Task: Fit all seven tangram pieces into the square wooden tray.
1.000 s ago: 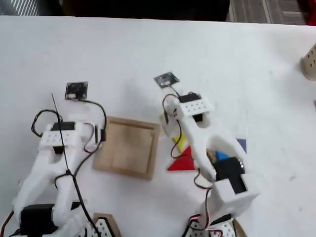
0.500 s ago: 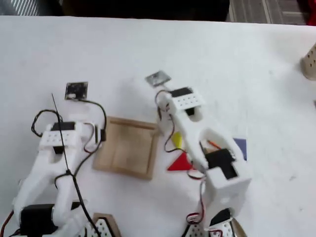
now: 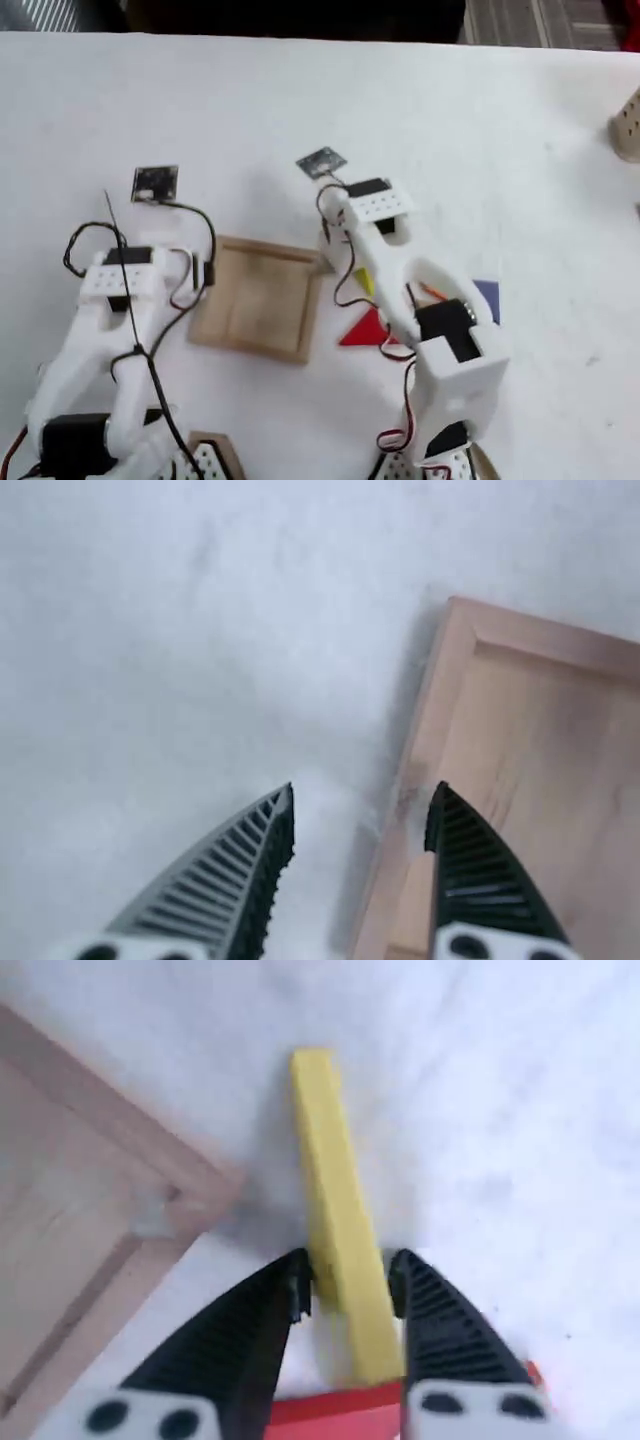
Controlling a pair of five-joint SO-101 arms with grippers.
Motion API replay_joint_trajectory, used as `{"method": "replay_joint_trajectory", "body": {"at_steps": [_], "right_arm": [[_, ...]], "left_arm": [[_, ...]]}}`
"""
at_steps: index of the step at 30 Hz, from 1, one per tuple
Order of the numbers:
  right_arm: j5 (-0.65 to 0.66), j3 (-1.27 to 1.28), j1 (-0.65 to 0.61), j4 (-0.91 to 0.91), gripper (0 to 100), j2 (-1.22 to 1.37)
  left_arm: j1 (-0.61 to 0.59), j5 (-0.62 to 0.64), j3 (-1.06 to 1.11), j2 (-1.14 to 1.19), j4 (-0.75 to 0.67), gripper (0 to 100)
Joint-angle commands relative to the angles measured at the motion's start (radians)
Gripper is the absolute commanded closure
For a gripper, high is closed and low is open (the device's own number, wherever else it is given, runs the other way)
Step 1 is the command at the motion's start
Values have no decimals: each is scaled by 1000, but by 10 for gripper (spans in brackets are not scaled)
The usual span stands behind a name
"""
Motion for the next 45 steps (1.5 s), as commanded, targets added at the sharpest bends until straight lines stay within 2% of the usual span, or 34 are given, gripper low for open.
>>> {"method": "replay_joint_trajectory", "body": {"at_steps": [1,3,10,15,19,23,28,33,37,39,45], "right_arm": [[-35,-12,-13,-5,940,-4],[-20,-12,-16,-2,988,-5],[-91,-41,-7,139,981,-116],[-215,-37,-24,196,981,-303],[-353,-37,-97,189,981,-386],[-450,-37,-216,127,981,-338],[-614,-43,-364,15,979,-214],[-746,-44,-435,-128,978,-153],[-772,-44,-484,-173,972,-124],[-778,-43,-498,-186,920,-102],[-779,-44,-501,-182,682,-79]], "left_arm": [[-5,-12,-40,2,-21,782],[-7,-12,-40,2,-21,782],[-12,-5,-40,2,-34,782],[-56,77,-41,2,-68,779],[-108,130,-41,2,-109,779],[-153,183,-58,2,-121,779],[-176,189,-64,4,-123,779],[-174,184,-64,4,-124,779],[-170,183,-63,4,-126,779],[-170,183,-63,4,-126,779],[-160,181,-63,4,-124,779]]}}
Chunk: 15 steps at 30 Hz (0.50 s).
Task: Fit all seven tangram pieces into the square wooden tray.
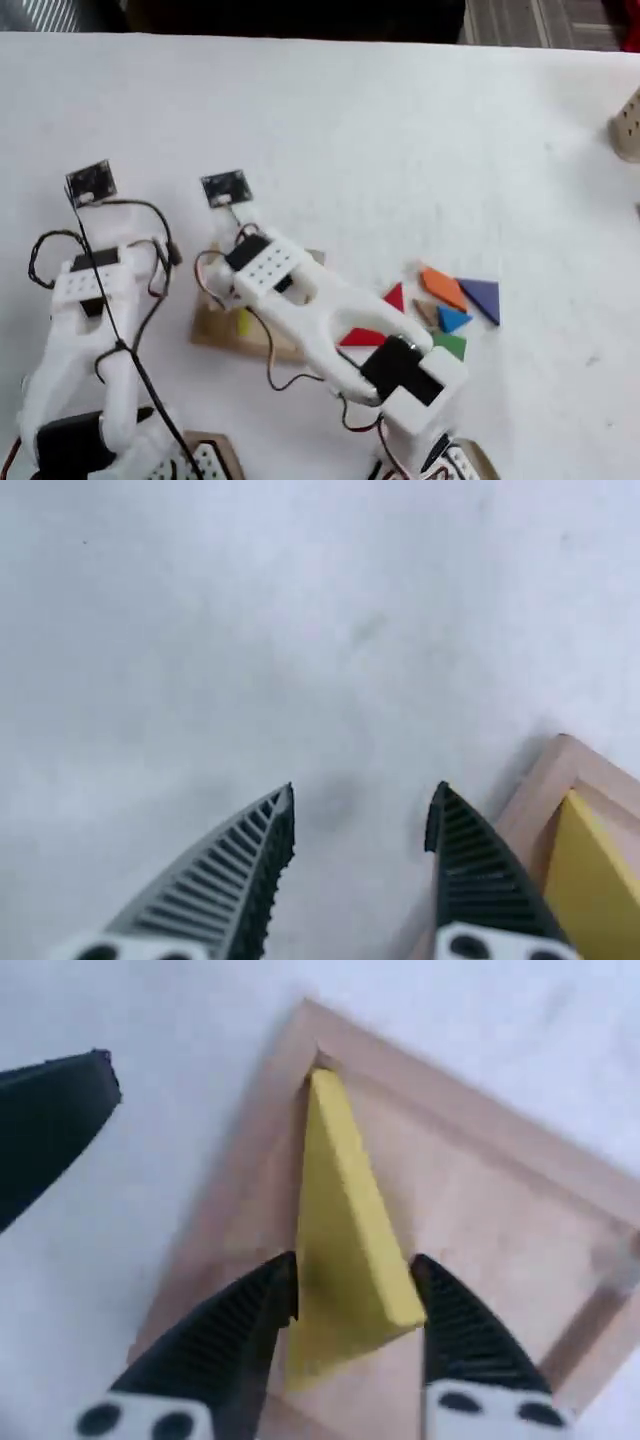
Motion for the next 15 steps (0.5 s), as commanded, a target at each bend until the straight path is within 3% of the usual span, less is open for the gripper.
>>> {"method": "replay_joint_trajectory", "body": {"at_steps": [1,7,11,15], "right_arm": [[-9,-35,-8,2,667,-28],[29,-35,54,145,666,-203],[203,-29,199,249,690,-374],[295,5,369,334,804,-466]], "left_arm": [[12,3,-63,4,-20,778],[25,3,-61,2,-18,778],[73,-34,-63,2,18,781],[163,-121,-61,1,71,787]]}}
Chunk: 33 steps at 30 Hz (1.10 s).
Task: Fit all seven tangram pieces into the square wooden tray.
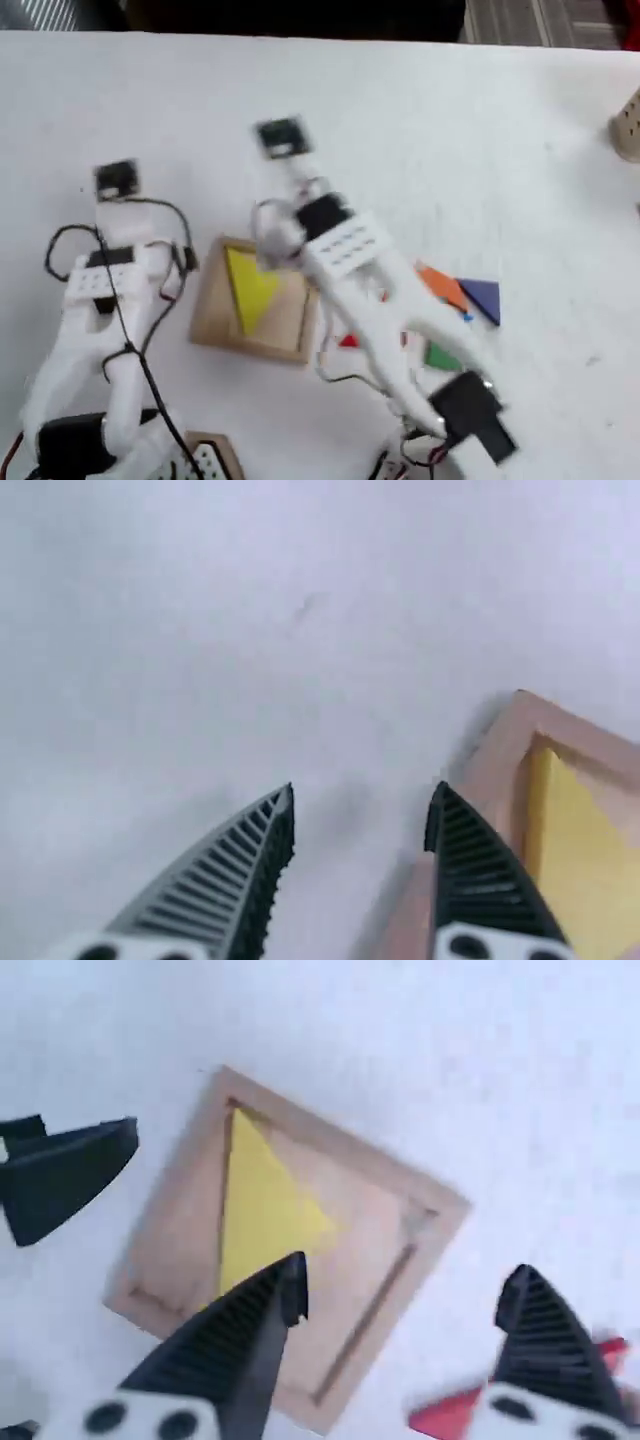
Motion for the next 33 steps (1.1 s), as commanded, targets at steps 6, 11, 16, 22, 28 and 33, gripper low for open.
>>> {"method": "replay_joint_trajectory", "body": {"at_steps": [6,11,16,22,28,33], "right_arm": [[98,190,291,-15,967,-114],[115,353,351,-156,981,-114],[115,436,426,-255,981,-114],[117,439,533,-277,981,-110],[117,439,536,-294,981,-104],[117,440,535,-294,981,-104]], "left_arm": [[116,-57,-60,1,41,965],[166,-49,-87,1,43,977],[343,-46,-132,1,51,980],[565,0,-124,7,15,980],[684,229,46,2,-204,980],[624,230,92,4,-186,980]]}}
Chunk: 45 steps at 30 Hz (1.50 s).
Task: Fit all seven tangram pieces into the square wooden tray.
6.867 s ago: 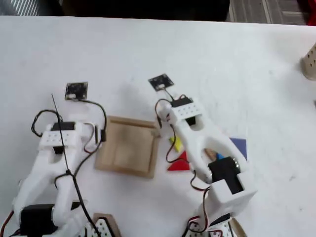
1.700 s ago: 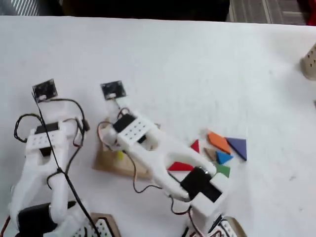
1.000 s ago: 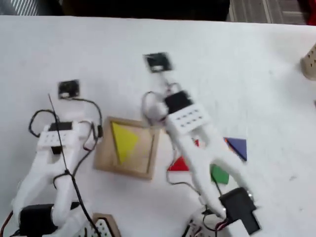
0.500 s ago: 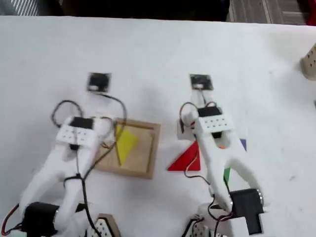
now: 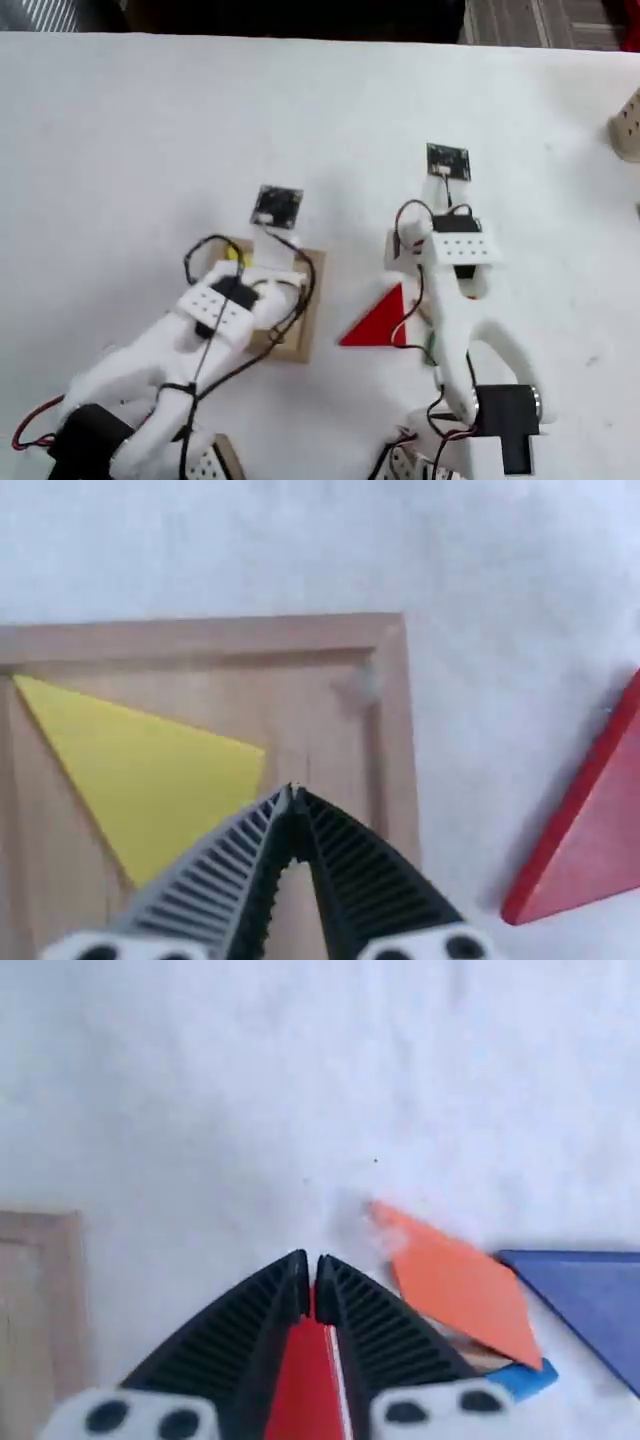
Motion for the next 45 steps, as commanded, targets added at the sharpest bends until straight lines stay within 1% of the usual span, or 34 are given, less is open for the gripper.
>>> {"method": "replay_joint_trajectory", "body": {"at_steps": [1,6,11,14,16,19,22,24,27,32,35,37,40,45], "right_arm": [[14,2,7,-13,981,-35],[14,5,7,-24,981,-35],[48,31,7,-68,981,-35],[48,32,7,-68,981,-35],[49,32,7,-68,981,-35],[49,32,7,-68,981,-35],[49,32,7,-68,981,-35],[49,32,7,-68,981,-35],[49,32,7,-68,981,-35],[48,32,7,-68,981,-35],[44,32,4,-58,981,-39],[8,21,-27,-28,981,-45],[-26,-41,-105,30,981,-48],[-32,-146,-214,79,980,-38]], "left_arm": [[-48,14,14,-5,18,980],[-140,14,41,-5,89,980],[-200,0,43,-7,126,980],[-214,-94,29,-8,169,980],[-214,-146,-2,-8,229,980],[-223,-189,-58,-8,331,980],[-265,-238,-103,-8,405,980],[-308,-282,-126,-8,423,980],[-381,-319,-157,-8,423,980],[-472,-316,-207,-8,414,980],[-521,-315,-210,-7,351,980],[-561,-313,-198,-1,287,980],[-608,-311,-170,-1,196,980],[-639,-311,-161,-1,135,980]]}}
